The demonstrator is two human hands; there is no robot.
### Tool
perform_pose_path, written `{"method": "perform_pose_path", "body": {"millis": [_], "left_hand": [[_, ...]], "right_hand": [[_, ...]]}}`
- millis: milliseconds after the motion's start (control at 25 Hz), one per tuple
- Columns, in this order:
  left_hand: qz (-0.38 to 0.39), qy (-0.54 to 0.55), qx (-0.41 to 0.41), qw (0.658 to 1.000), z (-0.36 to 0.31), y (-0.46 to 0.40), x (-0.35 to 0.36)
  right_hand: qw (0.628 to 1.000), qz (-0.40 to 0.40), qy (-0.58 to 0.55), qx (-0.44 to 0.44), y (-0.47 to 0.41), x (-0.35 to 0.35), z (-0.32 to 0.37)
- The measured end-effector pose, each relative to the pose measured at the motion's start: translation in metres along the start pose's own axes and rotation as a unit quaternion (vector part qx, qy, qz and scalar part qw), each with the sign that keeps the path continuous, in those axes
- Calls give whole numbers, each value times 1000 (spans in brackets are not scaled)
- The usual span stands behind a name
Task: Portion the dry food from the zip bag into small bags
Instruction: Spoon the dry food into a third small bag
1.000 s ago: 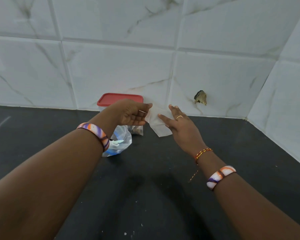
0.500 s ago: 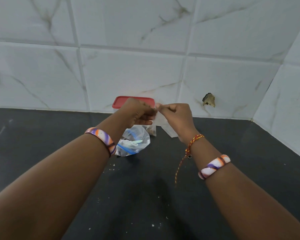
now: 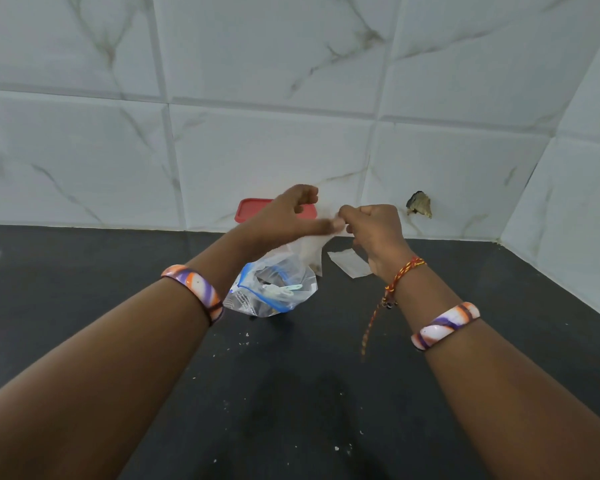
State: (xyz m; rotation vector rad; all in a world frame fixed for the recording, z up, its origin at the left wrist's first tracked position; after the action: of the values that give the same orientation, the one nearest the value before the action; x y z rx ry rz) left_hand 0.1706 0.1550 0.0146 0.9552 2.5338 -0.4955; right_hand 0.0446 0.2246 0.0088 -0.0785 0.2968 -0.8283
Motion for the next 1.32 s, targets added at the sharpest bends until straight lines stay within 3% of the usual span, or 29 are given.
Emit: {"method": "perform_pose_path", "body": {"millis": [80, 160, 280, 400, 480, 600, 760, 1000, 1040, 1120, 1200, 1240, 1320], "left_hand": [[34, -83, 36, 995, 1, 3, 10], [5, -113, 81, 990, 0, 2, 15], [-9, -97, 64, 993, -2, -3, 5], [58, -112, 55, 990, -10, -3, -4], [85, -164, 61, 981, -17, -2, -5], [92, -254, 70, 960, -13, -5, -13], [61, -268, 100, 956, -6, 3, -27], [48, -343, 177, 921, 1, 22, -28], [30, -340, 190, 920, 3, 27, -30], [-24, -326, 192, 925, 11, 32, -35], [-102, -303, 121, 940, 27, 35, -44], [-139, -286, 61, 946, 38, 36, -48], [-174, -264, -53, 947, 59, 41, -46]], "right_hand": [[1000, 15, -9, 4, 3, 2, 5], [1000, 31, 0, -6, 8, 3, 8], [990, 27, 41, -135, 15, -4, 17], [922, 114, 224, -293, 23, 3, 25], [865, 166, 335, -335, 22, 15, 29], [839, 222, 381, -319, 23, 21, 42], [864, 291, 331, -242, 39, 26, 48], [803, 309, 423, -285, 49, 41, 33], [814, 303, 398, -294, 51, 42, 31], [892, 265, 249, -268, 55, 41, 25], [965, 170, 85, -178, 54, 36, 8], [977, 124, 90, -146, 52, 36, -5], [943, 90, 288, -142, 47, 43, -35]]}}
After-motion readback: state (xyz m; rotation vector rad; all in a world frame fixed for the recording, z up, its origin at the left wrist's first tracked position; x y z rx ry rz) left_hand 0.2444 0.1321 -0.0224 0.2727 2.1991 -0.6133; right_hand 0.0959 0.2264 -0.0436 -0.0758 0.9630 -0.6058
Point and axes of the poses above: each hand's wrist, its own y-axis away from the middle knuckle, its own x-axis out of the palm, z = x × y, the point moved 3 cm from there along -y, towards the middle knuckle, and after that the axes turned 1 degree about -z, right-handed, at the moved point
